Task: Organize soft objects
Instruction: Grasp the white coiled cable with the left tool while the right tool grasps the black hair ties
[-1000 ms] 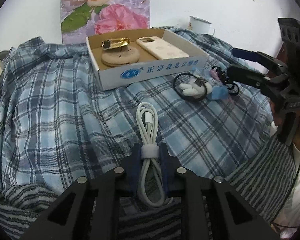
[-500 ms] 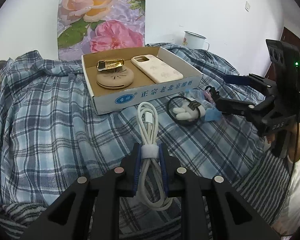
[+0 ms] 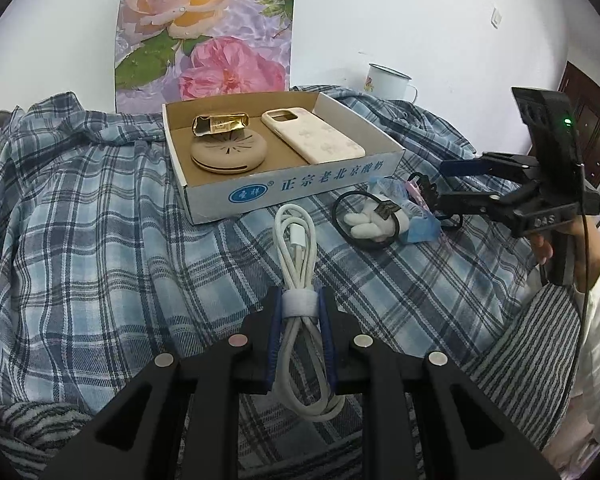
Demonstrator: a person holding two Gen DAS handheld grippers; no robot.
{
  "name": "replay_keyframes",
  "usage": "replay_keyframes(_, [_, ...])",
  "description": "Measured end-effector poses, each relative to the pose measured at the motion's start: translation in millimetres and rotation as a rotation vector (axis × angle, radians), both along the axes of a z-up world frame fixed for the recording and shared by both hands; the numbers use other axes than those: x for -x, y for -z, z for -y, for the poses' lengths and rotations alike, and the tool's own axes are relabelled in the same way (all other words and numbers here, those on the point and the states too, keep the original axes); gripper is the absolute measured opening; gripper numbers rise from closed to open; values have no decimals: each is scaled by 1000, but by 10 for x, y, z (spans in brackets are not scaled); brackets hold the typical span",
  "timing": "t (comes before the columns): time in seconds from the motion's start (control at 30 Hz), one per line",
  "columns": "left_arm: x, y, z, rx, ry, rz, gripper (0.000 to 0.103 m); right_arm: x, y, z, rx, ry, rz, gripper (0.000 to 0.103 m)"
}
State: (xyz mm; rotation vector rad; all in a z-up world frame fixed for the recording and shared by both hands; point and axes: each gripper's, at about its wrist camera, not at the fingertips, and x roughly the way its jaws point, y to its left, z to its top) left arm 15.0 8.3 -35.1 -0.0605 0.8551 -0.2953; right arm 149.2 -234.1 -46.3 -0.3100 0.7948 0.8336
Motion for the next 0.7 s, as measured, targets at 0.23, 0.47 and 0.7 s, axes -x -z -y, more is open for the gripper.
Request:
replay_keyframes(0.23, [3,-4,3,-4,-1,-1,19,-135,131,-57,14,23,-67,53])
replay_keyframes(0.47, [-1,-1,-6,-4,0,-4,19,-235,228,-68,12,33,-108,38])
replay_keyframes(0.7, [8,-8,4,-5,-4,1,19,-184,220,-137,31,2,-78,12])
